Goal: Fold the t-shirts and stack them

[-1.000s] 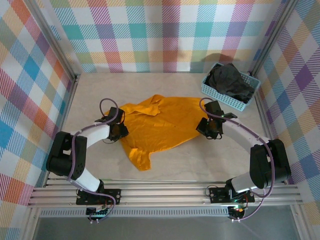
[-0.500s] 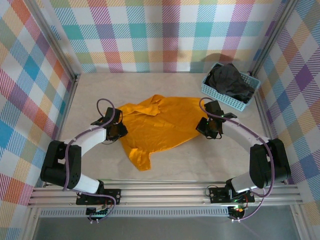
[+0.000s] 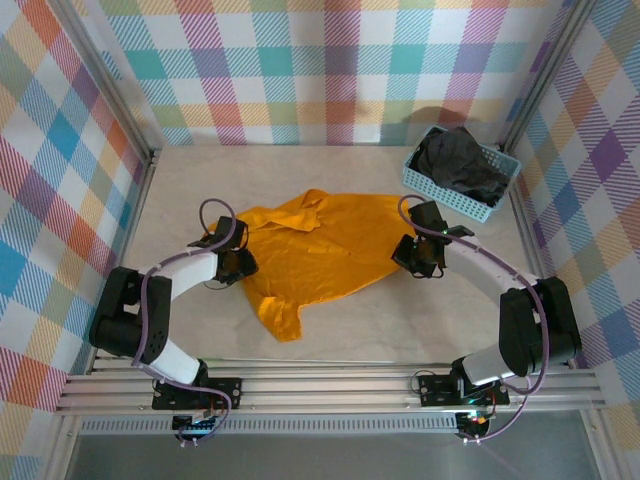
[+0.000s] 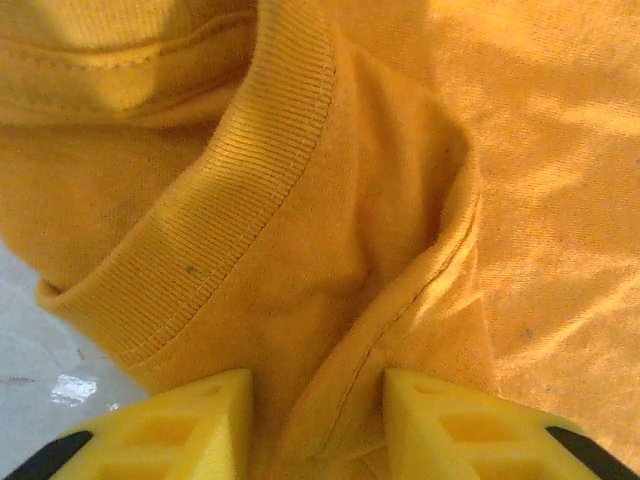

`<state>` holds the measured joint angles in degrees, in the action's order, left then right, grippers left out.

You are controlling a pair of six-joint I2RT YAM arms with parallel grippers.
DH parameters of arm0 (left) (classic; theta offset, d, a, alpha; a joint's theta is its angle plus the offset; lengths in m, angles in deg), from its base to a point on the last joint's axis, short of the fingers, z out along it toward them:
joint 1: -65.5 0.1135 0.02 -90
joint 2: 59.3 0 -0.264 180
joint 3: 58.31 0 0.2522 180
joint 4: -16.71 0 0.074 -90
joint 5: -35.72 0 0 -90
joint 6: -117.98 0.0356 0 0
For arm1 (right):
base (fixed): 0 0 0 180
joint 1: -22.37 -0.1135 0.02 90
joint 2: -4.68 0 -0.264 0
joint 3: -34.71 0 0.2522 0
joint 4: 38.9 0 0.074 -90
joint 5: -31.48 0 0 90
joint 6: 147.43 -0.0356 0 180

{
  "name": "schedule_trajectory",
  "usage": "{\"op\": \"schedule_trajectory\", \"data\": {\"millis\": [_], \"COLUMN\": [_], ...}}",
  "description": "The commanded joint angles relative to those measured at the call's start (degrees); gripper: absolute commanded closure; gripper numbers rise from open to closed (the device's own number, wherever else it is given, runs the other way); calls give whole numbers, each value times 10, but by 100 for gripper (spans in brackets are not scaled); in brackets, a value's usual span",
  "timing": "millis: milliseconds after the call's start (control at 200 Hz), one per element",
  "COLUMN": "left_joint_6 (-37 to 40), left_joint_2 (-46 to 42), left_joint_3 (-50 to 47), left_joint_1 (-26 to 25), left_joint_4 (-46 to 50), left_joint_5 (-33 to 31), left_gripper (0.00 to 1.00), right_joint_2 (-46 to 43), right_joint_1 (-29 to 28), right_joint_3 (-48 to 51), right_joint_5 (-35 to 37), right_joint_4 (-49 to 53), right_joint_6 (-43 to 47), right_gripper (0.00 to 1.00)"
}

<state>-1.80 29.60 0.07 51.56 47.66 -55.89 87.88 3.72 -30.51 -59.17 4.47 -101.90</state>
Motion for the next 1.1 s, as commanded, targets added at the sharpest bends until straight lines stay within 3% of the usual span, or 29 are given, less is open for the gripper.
{"op": "schedule_trajectory", "data": {"millis": [0,165,450,795,860,960,1095], "left_joint_6": [10,-1,4,10,8,0,-43], "left_joint_2": [-6,-30,-23,7,5,-17,-95], "left_joint_3": [9,8,20,26,29,29,38], "left_joint_1": [7,2,-4,-6,-8,-8,-8], "left_joint_4": [-8,2,18,5,3,8,68], "left_joint_5": [15,12,8,17,19,15,-34], "left_gripper": [65,67,80,76,80,100,100], "right_joint_2": [10,13,9,13,13,14,14], "right_joint_1": [6,6,6,6,6,6,6], "right_joint_3": [-11,-11,-5,-7,-7,-7,-15], "right_joint_5": [-6,-6,-6,-11,-10,-8,-6], "right_joint_4": [3,0,0,-4,-4,-3,1], "right_joint_6": [8,6,3,2,3,3,7], "right_gripper": [100,100,100,100,100,100,100]}}
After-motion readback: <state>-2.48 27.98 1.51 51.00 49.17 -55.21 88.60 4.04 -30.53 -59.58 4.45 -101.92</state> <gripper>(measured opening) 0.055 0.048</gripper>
